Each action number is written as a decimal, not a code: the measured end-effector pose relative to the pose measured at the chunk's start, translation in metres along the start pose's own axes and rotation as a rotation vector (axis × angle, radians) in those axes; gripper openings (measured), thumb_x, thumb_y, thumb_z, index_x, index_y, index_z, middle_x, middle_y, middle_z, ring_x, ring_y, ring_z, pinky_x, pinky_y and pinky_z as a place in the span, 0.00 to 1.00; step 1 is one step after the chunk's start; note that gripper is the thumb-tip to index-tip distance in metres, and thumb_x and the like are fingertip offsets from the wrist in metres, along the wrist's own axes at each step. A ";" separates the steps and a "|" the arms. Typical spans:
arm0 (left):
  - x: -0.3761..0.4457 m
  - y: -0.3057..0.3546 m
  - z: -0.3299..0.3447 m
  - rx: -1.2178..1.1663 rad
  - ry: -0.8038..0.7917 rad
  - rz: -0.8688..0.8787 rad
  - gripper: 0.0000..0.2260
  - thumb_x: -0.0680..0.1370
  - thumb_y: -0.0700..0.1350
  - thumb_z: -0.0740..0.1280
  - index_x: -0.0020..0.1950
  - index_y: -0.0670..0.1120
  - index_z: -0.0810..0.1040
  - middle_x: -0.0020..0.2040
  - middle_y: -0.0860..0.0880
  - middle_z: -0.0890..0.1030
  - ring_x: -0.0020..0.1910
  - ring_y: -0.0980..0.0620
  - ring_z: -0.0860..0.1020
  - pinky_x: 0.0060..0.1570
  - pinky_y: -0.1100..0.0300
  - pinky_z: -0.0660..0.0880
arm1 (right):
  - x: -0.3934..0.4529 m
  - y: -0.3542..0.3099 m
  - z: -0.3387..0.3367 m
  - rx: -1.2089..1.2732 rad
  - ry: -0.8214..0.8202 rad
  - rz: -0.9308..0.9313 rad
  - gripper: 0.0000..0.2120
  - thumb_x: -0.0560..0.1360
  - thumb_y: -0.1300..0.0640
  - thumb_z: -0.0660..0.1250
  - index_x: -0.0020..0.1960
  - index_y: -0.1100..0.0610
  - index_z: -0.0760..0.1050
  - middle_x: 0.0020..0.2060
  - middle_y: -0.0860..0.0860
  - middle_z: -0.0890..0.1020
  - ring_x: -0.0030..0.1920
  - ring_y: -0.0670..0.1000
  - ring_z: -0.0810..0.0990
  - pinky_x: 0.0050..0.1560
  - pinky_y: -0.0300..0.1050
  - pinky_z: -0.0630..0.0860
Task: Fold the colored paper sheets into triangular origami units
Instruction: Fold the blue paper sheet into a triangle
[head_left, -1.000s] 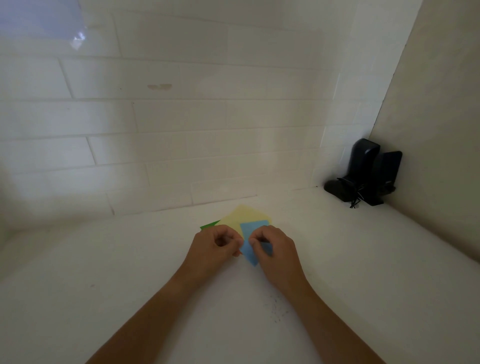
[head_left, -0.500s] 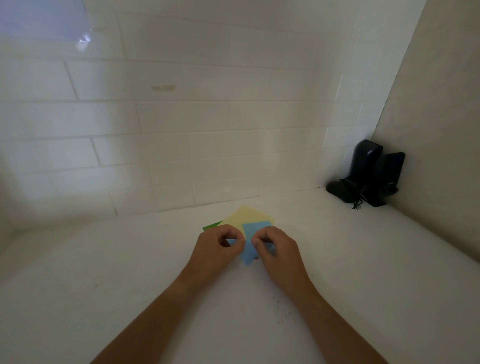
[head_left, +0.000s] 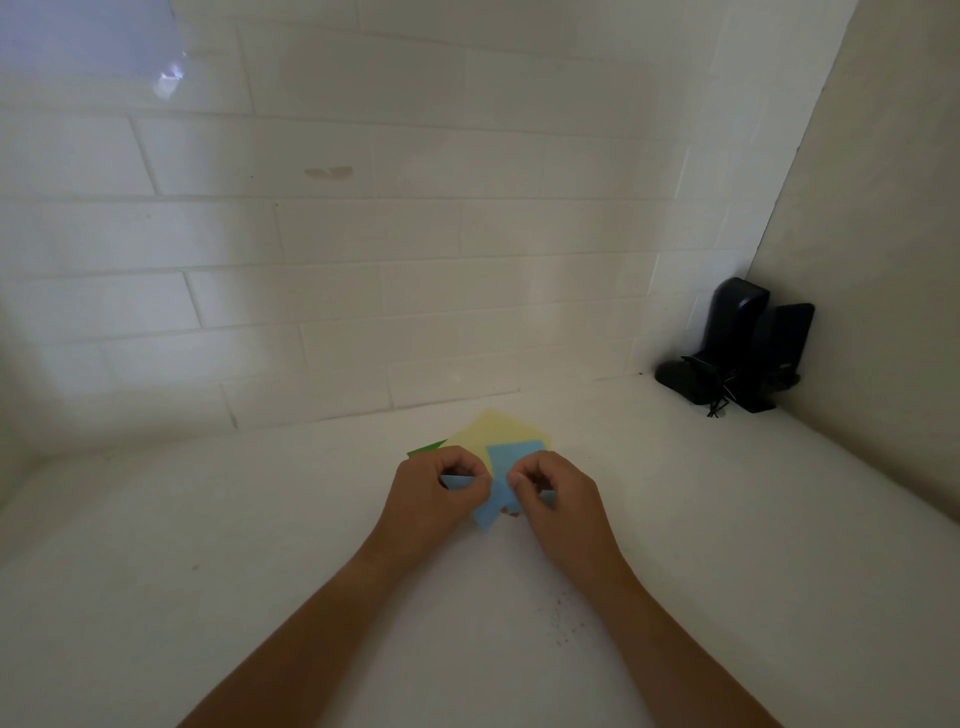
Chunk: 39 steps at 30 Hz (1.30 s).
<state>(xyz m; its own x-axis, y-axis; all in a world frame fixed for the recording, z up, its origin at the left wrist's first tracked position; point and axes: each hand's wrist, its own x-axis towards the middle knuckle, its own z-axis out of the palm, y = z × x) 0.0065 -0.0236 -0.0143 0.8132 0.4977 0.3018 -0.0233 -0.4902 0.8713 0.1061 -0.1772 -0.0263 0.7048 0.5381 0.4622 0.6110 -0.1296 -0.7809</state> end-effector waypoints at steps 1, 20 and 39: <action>0.000 0.000 0.000 0.002 -0.002 -0.008 0.06 0.75 0.38 0.75 0.39 0.47 0.84 0.40 0.52 0.85 0.36 0.60 0.79 0.37 0.67 0.73 | 0.000 0.001 0.001 -0.022 -0.009 -0.011 0.08 0.78 0.67 0.68 0.42 0.57 0.78 0.39 0.47 0.80 0.43 0.47 0.78 0.41 0.30 0.72; -0.001 0.000 0.000 -0.031 -0.057 0.027 0.07 0.75 0.40 0.76 0.39 0.50 0.86 0.38 0.54 0.85 0.38 0.59 0.80 0.40 0.62 0.75 | 0.002 0.006 0.008 -0.126 -0.050 -0.147 0.06 0.78 0.53 0.63 0.43 0.50 0.74 0.38 0.39 0.76 0.42 0.45 0.75 0.44 0.31 0.68; 0.002 -0.002 -0.001 -0.022 0.034 0.009 0.08 0.74 0.39 0.77 0.37 0.49 0.85 0.37 0.52 0.85 0.36 0.59 0.79 0.38 0.63 0.76 | 0.001 0.009 0.007 -0.130 0.059 -0.039 0.09 0.78 0.66 0.69 0.41 0.55 0.77 0.36 0.44 0.79 0.41 0.47 0.77 0.41 0.35 0.72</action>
<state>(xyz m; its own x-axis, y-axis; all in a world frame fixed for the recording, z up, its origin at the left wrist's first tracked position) 0.0075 -0.0208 -0.0150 0.7927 0.5176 0.3220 -0.0436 -0.4787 0.8769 0.1094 -0.1725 -0.0355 0.6971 0.4955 0.5183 0.6773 -0.2179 -0.7027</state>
